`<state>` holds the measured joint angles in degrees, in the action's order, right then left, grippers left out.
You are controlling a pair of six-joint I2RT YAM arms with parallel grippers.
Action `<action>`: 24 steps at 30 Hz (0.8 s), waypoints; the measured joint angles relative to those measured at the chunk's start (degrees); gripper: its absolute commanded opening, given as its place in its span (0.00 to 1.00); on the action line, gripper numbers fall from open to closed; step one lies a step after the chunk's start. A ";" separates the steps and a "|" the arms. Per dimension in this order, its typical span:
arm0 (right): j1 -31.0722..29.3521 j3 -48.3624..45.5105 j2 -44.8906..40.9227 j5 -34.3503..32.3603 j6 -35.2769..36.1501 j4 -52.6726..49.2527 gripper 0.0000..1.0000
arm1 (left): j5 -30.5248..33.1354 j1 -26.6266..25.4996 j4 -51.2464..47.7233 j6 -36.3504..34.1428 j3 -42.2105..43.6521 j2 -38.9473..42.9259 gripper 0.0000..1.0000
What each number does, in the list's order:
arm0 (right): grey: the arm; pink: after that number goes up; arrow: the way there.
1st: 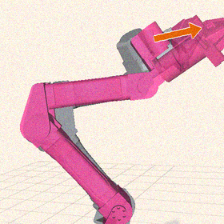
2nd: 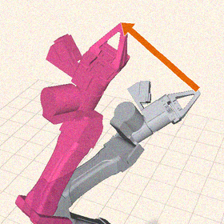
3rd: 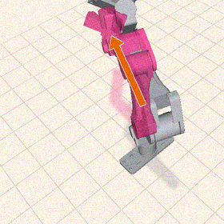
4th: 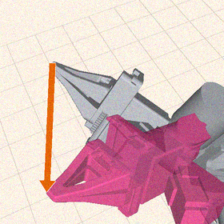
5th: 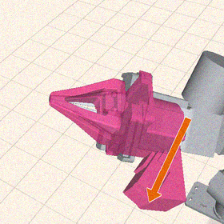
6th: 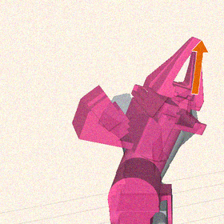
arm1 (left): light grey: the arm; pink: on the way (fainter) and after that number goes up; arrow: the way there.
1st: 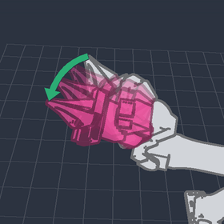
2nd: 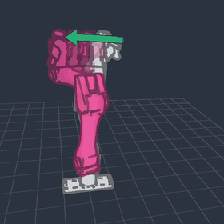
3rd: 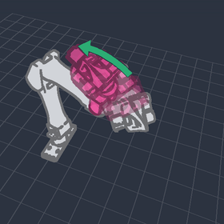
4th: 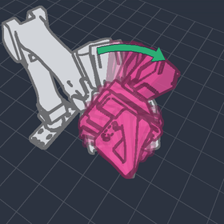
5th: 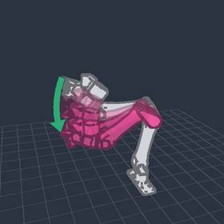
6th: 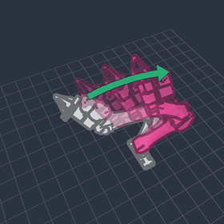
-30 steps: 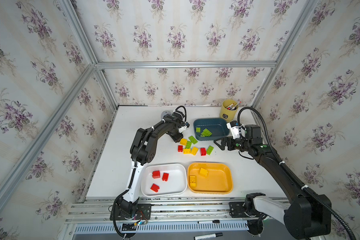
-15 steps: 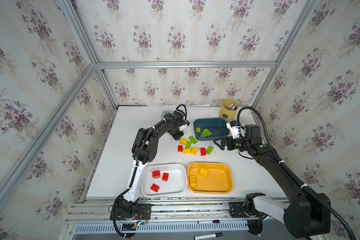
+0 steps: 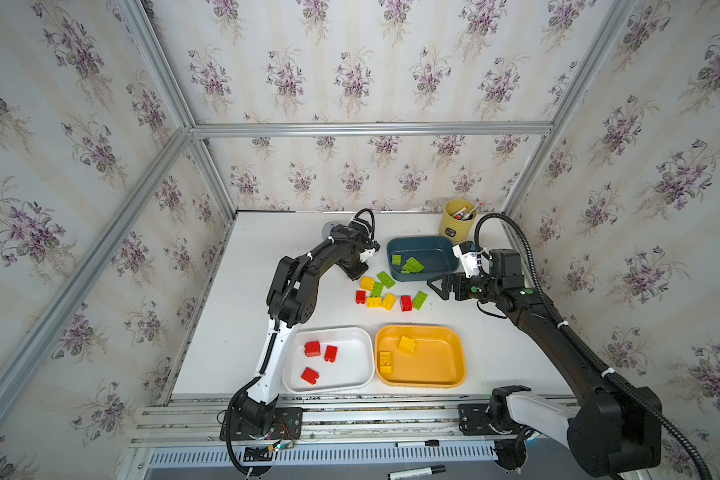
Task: Sort the legos into containers by color
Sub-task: 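Lower the left gripper onto a small red brick beside the green plate and grasp, then carry the red brick with the left gripper into the white tray and release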
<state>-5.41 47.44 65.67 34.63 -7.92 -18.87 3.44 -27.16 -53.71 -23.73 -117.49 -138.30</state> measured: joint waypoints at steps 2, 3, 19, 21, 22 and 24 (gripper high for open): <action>0.00 0.00 0.00 0.00 0.00 0.00 1.00 | 0.07 -0.20 -0.48 0.39 -0.28 -0.11 0.36; 0.00 0.00 0.00 0.00 0.00 0.00 1.00 | 0.44 -0.22 -0.52 0.39 -0.33 -0.11 0.35; 0.00 0.11 0.61 0.26 -0.20 0.74 1.00 | 2.93 -0.24 -3.39 3.17 1.92 9.66 0.34; 0.00 0.11 0.70 0.63 -0.20 0.85 1.00 | 2.36 -0.26 -3.72 4.07 3.82 12.15 0.34; 0.00 0.11 0.70 0.66 -0.20 0.90 1.00 | 2.25 -0.28 -3.80 4.79 5.14 13.64 0.34; 0.00 0.09 0.70 0.85 -0.22 1.33 1.00 | 1.79 -0.42 -4.11 6.47 8.35 16.92 0.35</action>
<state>-5.41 47.53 66.37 35.48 -8.14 -17.54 5.23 -27.57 -57.82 -17.26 -109.14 -121.38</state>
